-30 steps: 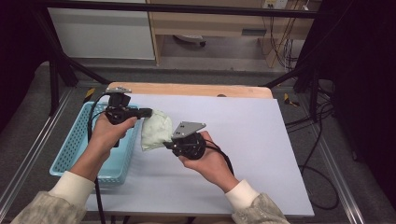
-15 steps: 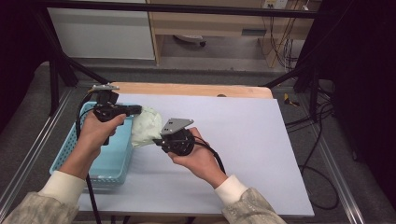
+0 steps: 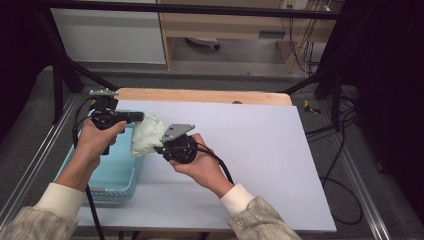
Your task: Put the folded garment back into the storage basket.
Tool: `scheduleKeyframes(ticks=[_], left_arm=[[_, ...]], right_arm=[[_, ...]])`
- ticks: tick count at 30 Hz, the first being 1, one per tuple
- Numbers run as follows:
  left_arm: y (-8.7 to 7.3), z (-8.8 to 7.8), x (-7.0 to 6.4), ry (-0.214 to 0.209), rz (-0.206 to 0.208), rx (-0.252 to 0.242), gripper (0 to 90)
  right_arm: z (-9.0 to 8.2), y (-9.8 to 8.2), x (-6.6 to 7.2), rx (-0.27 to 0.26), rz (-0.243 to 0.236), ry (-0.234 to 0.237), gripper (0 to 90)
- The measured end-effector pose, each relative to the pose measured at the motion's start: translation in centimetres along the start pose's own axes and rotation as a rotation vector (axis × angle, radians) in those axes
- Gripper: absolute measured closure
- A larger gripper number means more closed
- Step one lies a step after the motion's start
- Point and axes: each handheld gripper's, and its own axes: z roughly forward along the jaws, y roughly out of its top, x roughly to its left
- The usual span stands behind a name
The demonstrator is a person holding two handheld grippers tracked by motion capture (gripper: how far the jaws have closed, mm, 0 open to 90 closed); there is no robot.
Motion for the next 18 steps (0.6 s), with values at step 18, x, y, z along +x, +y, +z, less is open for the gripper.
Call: scheduleKeyframes(ticks=[18], left_arm=[[-0.3,-1.3,1.1,0.017,-0.017,-0.012,85.7]], right_arm=[[1.4,1.1,0.5,-0.013,0.001,0.013,82.2]])
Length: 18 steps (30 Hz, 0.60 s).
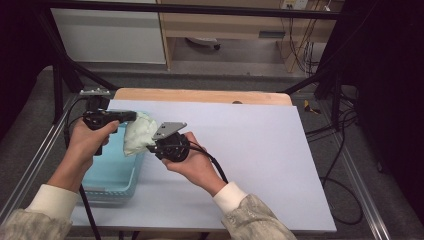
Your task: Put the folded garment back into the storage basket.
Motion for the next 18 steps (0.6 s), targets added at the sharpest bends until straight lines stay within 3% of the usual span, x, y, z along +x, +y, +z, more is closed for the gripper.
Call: scheduleKeyframes(ticks=[18], left_arm=[[-0.5,-1.0,1.0,0.019,-0.007,0.007,85.7]], right_arm=[[1.3,0.7,0.7,-0.007,-0.004,0.018,82.2]])
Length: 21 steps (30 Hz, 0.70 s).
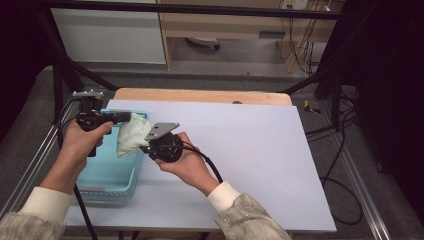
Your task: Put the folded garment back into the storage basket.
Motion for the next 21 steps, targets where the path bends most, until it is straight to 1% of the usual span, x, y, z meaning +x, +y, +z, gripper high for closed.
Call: scheduleKeyframes(ticks=[1,6,15,21], left_arm=[[0.0,0.0,0.0,0.002,-0.003,-0.001,85.7],[-0.1,-0.3,0.3,0.007,-0.006,-0.002,85.7],[-0.2,-0.5,0.4,0.007,-0.009,-0.002,85.7],[-0.4,-0.7,0.9,-0.006,-0.03,0.0,85.7]], right_arm=[[0.1,0.0,0.0,0.001,-0.005,0.002,82.2],[0.4,0.1,0.2,-0.003,0.001,0.006,82.1],[0.9,0.2,0.4,-0.005,-0.004,0.013,82.2],[1.3,0.2,0.5,-0.008,-0.004,0.017,82.2]])
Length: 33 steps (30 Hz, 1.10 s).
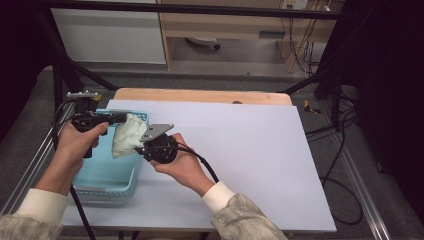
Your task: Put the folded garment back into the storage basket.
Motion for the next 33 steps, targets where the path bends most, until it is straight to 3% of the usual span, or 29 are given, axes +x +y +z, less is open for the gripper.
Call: scheduleKeyframes(ticks=[17,33], left_arm=[[-0.5,-0.4,0.8,0.033,-0.006,0.004,85.7],[-0.9,-0.1,2.8,0.085,-0.039,0.016,85.7]], right_arm=[[1.7,-0.1,0.3,-0.01,0.013,0.017,82.1],[4.2,-0.1,0.3,-0.013,0.043,0.017,82.0]])
